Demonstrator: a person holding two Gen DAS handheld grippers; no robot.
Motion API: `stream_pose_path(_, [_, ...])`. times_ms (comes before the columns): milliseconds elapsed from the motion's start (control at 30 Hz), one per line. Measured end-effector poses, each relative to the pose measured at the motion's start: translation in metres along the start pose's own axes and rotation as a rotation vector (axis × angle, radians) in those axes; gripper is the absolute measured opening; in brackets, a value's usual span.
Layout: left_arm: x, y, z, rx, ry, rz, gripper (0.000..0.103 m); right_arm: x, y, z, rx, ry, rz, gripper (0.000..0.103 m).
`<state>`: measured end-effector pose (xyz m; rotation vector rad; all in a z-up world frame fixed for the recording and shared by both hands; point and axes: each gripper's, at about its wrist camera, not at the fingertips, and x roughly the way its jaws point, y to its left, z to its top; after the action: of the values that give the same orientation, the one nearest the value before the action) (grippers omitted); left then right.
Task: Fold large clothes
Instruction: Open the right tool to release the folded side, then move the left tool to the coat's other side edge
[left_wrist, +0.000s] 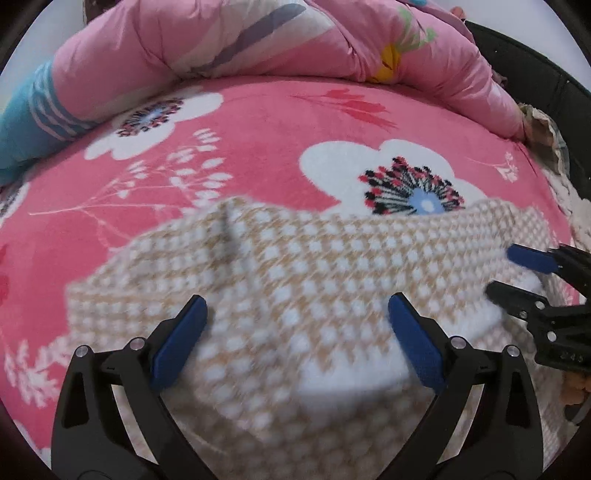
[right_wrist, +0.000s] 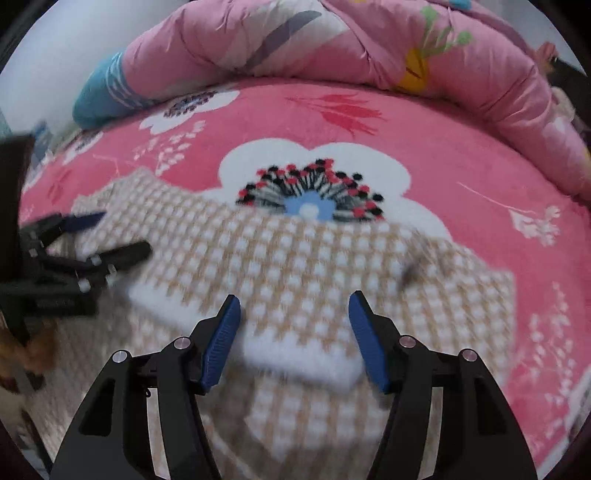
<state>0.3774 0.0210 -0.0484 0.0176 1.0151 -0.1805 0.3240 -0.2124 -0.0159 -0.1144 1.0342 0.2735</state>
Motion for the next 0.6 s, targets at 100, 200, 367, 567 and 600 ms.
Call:
stream_pose_path(100, [-0.024, 0.005, -0.009, -0.009, -0.018, 0.023, 0.095, -0.018, 0.010, -0.010, -0.017, 0.025, -0.077, 0.071])
stream_pose_path(200, [-0.056, 0.019, -0.027, -0.045, -0.051, 0.007, 0.095, -0.047, 0.017, -0.028, 0.009, 0.009, -0.002, 0.077])
stream_pose_path(367, [-0.116, 0.042, -0.074, -0.085, -0.138, 0.008, 0.095, -0.092, 0.033, -0.059, -0.011, -0.054, 0.060, 0.088])
stream_pose_path(567, [-0.170, 0.065, -0.159, -0.129, -0.224, -0.004, 0.095, -0.114, 0.052, -0.105, 0.000, -0.084, 0.231, 0.089])
stream_pose_path(600, [-0.173, 0.067, -0.168, -0.140, -0.228, -0.011, 0.095, -0.113, 0.057, -0.116, -0.004, -0.079, 0.273, 0.089])
